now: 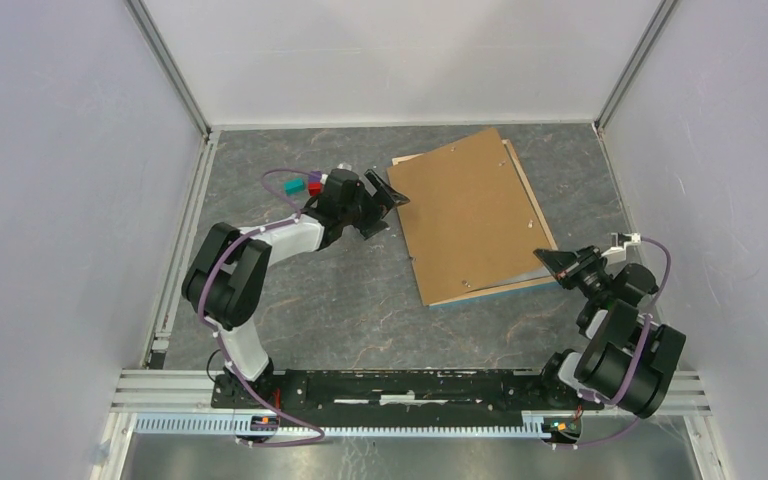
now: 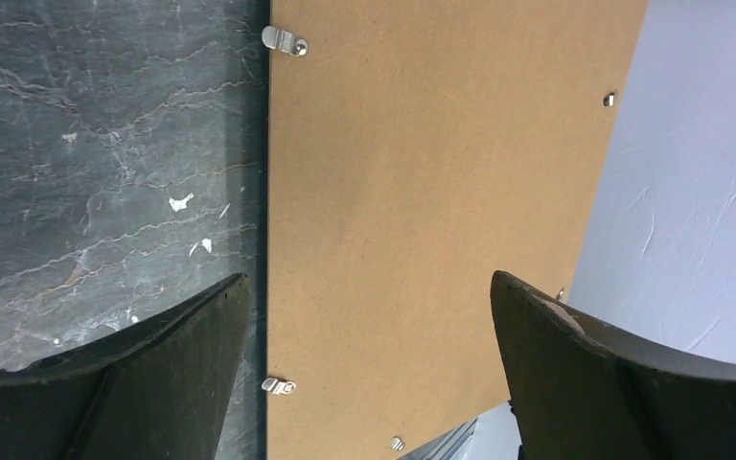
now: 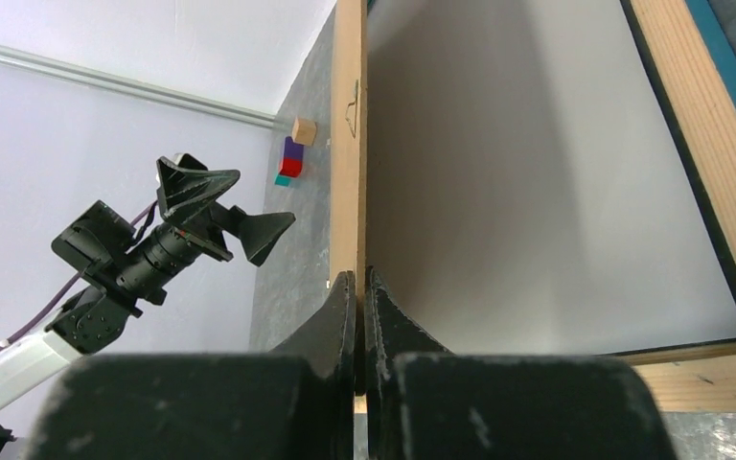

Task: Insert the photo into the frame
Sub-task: Turn over the photo frame item on the photo frame.

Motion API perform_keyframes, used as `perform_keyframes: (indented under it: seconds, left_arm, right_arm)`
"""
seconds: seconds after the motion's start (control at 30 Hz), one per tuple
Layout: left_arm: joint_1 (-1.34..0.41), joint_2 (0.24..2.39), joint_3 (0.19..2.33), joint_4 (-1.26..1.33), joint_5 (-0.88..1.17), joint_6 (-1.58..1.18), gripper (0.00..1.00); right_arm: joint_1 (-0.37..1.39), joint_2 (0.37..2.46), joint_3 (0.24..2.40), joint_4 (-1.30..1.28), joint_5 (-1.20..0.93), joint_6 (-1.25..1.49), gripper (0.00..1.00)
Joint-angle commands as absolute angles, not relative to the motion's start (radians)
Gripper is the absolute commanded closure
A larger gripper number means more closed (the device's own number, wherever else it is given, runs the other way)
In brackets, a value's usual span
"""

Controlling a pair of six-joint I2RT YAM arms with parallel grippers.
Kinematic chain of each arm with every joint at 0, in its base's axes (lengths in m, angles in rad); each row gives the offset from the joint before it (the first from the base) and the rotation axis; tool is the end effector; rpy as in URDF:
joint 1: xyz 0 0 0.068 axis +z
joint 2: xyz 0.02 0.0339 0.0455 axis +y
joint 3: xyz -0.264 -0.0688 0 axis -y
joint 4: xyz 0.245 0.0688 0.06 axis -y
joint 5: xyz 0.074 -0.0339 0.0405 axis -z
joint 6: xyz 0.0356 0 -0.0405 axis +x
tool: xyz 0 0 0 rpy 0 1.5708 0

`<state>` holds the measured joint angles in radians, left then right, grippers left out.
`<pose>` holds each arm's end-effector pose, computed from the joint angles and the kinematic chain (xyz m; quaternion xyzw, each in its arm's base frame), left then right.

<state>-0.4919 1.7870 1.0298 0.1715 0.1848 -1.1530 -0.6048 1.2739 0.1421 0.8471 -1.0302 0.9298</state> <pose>0.3378 -0.1884 0.1864 -0.2435 0.8440 -0.4004 0.2608 0.1735 -0.0828 0.1438 0.2708 0.7063 0.4735 0.4512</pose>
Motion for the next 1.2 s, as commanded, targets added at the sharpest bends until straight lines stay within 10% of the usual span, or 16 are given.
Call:
perform_keyframes:
  seconds: [0.0,0.5,1.17]
  left_arm:
    - [-0.5,1.799,1.044,0.233,0.183,-1.18,0.0]
    - [-0.542,1.78,1.008,0.239,0.216,-1.152,0.0]
    - [-0.546,1.78,1.008,0.225,0.238,-1.122,0.0]
  right_arm:
    - [-0.646,1.289,0.161,0.995,-1.024,0.919,1.0]
    - [-0.656,1.463,0.128,1.718,-1.041,1.461,1.0]
    - [-0.674,1.353,0.271,0.864,-1.038,0.815,1.0]
